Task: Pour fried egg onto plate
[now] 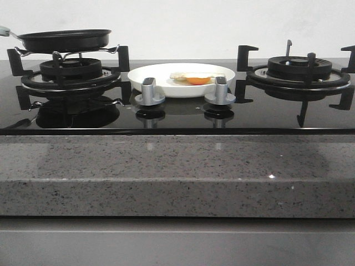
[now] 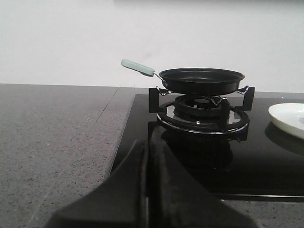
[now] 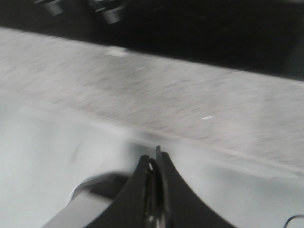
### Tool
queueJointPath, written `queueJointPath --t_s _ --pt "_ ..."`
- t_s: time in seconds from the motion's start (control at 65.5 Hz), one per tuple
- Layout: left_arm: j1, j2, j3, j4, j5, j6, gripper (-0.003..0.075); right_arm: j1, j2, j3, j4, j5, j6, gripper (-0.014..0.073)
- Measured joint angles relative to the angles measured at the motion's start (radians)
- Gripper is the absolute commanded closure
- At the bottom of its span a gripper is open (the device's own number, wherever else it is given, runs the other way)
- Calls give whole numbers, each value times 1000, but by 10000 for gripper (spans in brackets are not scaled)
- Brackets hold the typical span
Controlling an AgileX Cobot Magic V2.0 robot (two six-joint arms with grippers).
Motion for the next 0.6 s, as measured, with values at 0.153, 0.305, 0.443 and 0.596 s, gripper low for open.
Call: queueJointPath --t_s 0.153,0.305,0.443,0.596 --pt "0 0 0 0 0 0 740 -90 -141 142 -50 -185 -65 698" --pt "0 0 0 0 0 0 740 -185 -315 338 -56 -416 -140 698" --pt "0 0 0 0 0 0 740 -264 -463 509 -56 -588 -154 699" --pt "0 0 0 0 0 0 740 -292 -571 671 -56 -748 -155 699"
